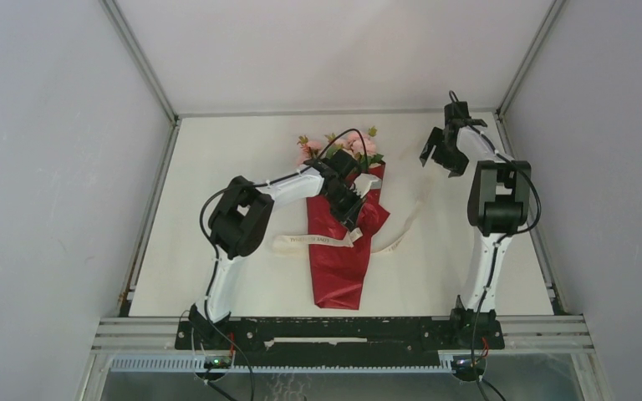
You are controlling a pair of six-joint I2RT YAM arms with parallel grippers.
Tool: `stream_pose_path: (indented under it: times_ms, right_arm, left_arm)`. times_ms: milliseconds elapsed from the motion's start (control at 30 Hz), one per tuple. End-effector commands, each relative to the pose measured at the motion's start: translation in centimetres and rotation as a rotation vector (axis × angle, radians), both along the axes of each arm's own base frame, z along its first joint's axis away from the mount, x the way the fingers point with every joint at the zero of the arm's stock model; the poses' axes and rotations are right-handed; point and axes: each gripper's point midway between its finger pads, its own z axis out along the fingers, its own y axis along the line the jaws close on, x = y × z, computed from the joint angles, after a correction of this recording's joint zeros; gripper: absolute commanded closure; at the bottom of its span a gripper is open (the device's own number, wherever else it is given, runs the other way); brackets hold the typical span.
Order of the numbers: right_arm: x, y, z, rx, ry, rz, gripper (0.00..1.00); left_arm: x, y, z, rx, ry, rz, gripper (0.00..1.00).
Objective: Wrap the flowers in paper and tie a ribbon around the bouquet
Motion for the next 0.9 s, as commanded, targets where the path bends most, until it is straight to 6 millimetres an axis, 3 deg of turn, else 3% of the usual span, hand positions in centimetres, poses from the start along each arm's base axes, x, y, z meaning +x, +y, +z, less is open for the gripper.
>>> stream_pose_path:
  times_ms: [0,200,433,500,533,600,733,767,800,867]
  right_arm:
    - [1.7,-2.3,-0.4,-0.011,0.039,0.002,0.11]
    - [4.0,-0.8,-3.0,0.071,0.062,0.07,0.27]
    - [5.0,-1.0,-3.5,0.118,0.058,0.095,0.68]
    - [4.9,-1.5,-3.2,0.129,0.058,0.091,0.85]
    - [4.9,-1.7,-2.8,0.127,0.058,0.089,0.99]
    - [4.4,-2.0,-1.5,0.116,0.054,0.098,1.0]
    - [2.7,-1.7,4.0,0.103,-0.055,0.125,1.0]
    - [1.5,-1.3,4.9,0.116,-0.074,0.123,1.0]
    - [0.3,-0.8,7.7,0.123,-0.141,0.127,1.0]
    - [-2.6,0.5,10.3,0.147,-0.216,0.132,1.0]
  left_arm:
    - [0.1,-0.1,-0.3,-0.007,-0.004,-0.003,1.0]
    - [0.3,-0.2,0.0,-0.011,-0.009,-0.015,1.0]
    - [0.4,0.0,0.3,-0.003,-0.02,-0.022,1.0]
    - [0.4,-0.1,0.4,-0.004,-0.022,-0.022,1.0]
    - [0.4,0.0,0.5,-0.004,-0.023,-0.021,1.0]
    - [0.4,0.0,0.6,-0.005,-0.026,-0.021,1.0]
    - [0.6,0.0,0.6,-0.001,-0.035,-0.019,1.0]
    - [0.7,0.0,0.6,0.001,-0.038,-0.019,1.0]
    - [0.8,0.0,0.6,0.003,-0.039,-0.021,1.0]
    - [0.9,-0.1,0.8,0.002,-0.046,-0.02,1.0]
